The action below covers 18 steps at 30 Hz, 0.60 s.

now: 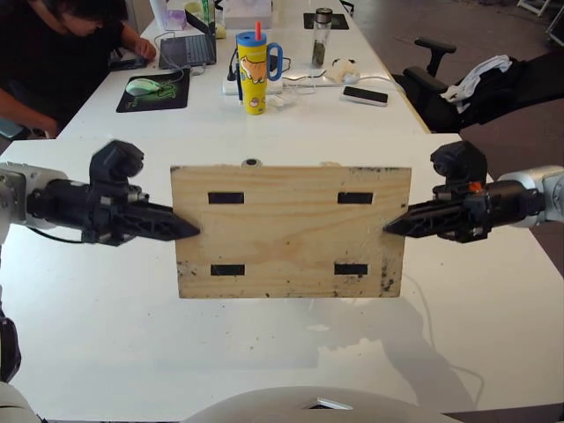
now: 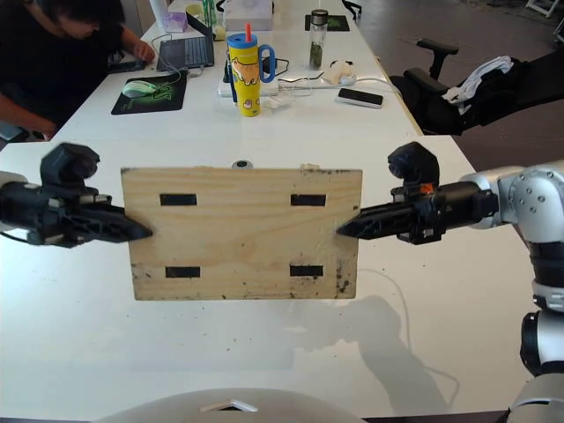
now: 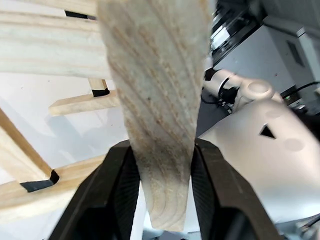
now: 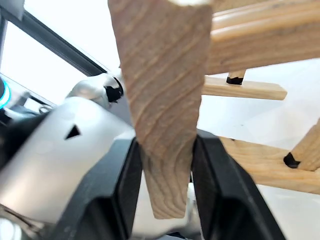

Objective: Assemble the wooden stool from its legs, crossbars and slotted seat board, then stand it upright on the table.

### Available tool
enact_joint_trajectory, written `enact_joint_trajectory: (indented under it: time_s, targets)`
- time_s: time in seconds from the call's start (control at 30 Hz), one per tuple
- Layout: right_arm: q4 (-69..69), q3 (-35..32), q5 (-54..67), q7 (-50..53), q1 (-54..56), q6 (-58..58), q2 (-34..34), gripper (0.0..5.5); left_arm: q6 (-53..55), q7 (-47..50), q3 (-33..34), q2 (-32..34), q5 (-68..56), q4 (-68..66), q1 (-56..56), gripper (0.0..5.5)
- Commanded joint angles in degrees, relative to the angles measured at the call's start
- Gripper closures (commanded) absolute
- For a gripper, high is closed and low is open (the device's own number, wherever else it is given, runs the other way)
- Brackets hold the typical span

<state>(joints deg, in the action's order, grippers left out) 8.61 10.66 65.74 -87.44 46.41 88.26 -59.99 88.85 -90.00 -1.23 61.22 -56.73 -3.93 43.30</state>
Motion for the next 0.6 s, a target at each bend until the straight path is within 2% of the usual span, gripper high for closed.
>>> enact_joint_trajectory:
  time_s: [0.03,0.17,0.2,0.27,0.3,0.6]
  targets:
    - [11.20,8.03,4.48,-4.39,3.47,4.23,3.76,4.20,3.63,-0.31,-6.08,-1.84,-3.19,-5.17,2.00,4.16]
    - [16.33,9.45,1.41,-4.39,-0.38,4.16,5.60,4.18,1.92,0.19,-8.58,-3.88,-0.82,-10.13,-2.61,4.16]
    - [16.71,9.41,1.12,-4.66,-0.82,4.11,5.98,3.80,0.81,-0.04,-8.73,-4.11,-0.30,-11.17,-3.75,4.16]
    - [19.01,9.02,-0.54,-4.92,-0.60,3.71,6.81,3.44,-0.21,0.70,-7.94,-5.18,0.72,-14.83,-3.69,4.16]
    - [20.20,8.81,-1.57,-4.95,-0.48,3.27,7.01,3.25,-0.46,1.58,-7.10,-5.85,1.26,-17.01,-2.85,3.79]
    - [22.97,6.84,-3.33,-4.99,-1.67,1.38,5.63,2.08,2.20,5.93,0.84,-8.91,1.16,-27.26,3.64,2.64]
